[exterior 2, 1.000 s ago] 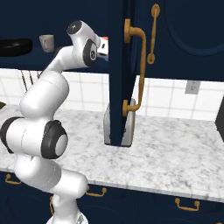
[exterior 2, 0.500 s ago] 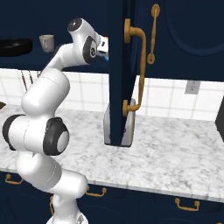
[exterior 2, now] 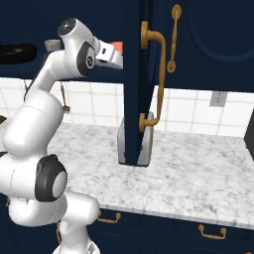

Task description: Gather all objects into one cabinet and sort the glasses and bowls to opposite sides.

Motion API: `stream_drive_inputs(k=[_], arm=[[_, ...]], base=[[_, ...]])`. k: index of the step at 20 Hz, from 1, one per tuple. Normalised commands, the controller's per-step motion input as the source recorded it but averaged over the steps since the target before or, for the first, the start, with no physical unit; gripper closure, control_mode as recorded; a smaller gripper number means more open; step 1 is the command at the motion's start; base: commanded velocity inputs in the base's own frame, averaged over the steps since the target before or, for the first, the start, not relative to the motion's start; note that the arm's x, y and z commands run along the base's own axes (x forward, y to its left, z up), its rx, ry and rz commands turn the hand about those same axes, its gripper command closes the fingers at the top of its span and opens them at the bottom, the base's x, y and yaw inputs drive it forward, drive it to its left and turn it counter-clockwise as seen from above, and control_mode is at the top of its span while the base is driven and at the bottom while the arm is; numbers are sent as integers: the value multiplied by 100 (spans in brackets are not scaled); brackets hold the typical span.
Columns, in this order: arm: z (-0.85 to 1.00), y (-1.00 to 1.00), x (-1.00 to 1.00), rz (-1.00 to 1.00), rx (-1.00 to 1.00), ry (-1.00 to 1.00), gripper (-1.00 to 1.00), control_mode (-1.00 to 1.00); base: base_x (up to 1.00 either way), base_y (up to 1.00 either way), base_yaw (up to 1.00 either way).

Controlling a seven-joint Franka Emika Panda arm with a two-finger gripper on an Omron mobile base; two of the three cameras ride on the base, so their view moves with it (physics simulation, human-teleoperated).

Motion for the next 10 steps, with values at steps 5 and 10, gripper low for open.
stream_drive_inputs(k=[5,10], arm=[[19,61,-25,11,0,-5,-100,-100],[9,94,-44,26,0,0,-100,-100]], base=[[0,0,0],[0,0,0]])
